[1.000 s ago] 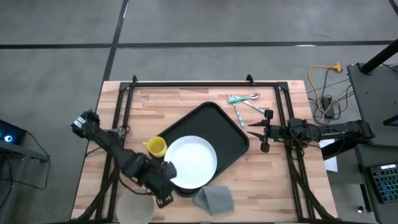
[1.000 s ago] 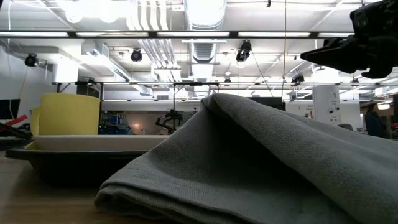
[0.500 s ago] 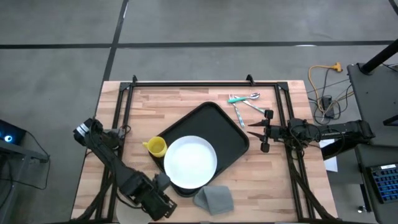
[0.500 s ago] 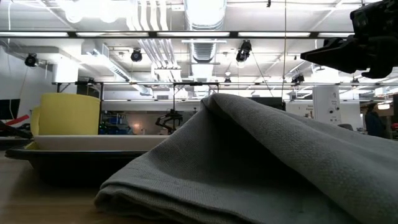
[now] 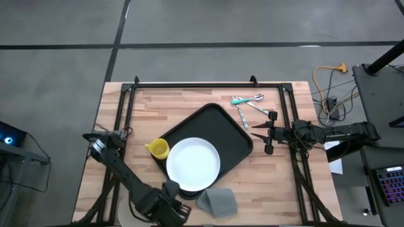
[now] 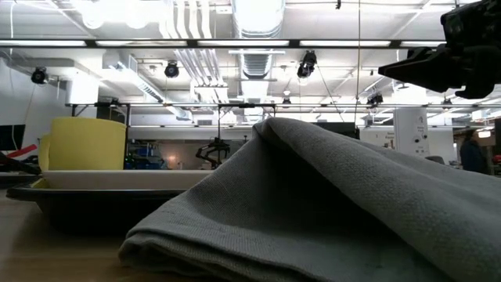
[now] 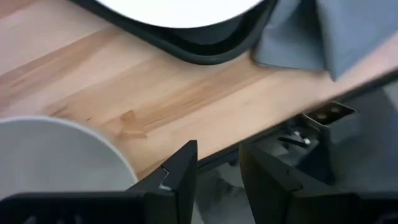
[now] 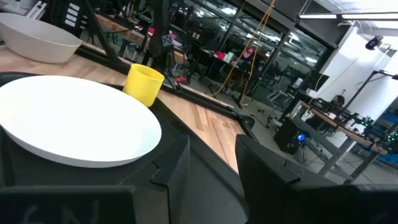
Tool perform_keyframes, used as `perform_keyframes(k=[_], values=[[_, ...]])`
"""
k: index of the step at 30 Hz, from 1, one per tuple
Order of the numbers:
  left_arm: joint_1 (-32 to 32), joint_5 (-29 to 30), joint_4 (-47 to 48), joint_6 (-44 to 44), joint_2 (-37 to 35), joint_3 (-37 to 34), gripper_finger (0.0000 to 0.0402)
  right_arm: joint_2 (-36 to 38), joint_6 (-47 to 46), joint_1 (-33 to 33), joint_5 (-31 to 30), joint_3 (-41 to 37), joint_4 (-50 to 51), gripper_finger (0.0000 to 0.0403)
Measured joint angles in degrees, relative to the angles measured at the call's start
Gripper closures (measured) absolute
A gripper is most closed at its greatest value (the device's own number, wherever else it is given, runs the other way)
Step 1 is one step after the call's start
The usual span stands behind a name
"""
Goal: Set up tray
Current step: Put the gray bowl on top of the white plate on the black tray
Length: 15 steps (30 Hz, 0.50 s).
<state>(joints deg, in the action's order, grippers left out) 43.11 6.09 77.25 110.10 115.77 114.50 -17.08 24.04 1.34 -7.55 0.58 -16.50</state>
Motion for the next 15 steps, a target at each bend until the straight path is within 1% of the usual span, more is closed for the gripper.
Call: perform_keyframes(k=[4, 8, 10, 12, 15], values=[[0.0, -0.11, 6.33, 3.26, 5.82, 9.18, 0.0297, 0.04, 0.01, 0.0, 0.02, 0.0, 0.01, 0.028], [0.0, -2.19, 9.79, 6.54, 11.5, 16.18, 0.0297, 0.04, 0.01, 0.02, 0.01, 0.0, 0.0, 0.028], [0.0, -3.4, 10.42, 7.98, 13.95, 18.63, 0.0297, 0.04, 0.01, 0.02, 0.0, 0.0, 0.02, 0.028], [0.0, -6.58, 11.68, 9.42, 16.08, 20.39, 0.0297, 0.04, -0.01, 0.0, 0.0, 0.0, -0.01, 0.028], [0.28, -8.42, 11.55, 12.22, 16.87, 19.75, 0.0297, 0.04, 0.01, 0.02, 0.0, 0.0, 0.01, 0.028]])
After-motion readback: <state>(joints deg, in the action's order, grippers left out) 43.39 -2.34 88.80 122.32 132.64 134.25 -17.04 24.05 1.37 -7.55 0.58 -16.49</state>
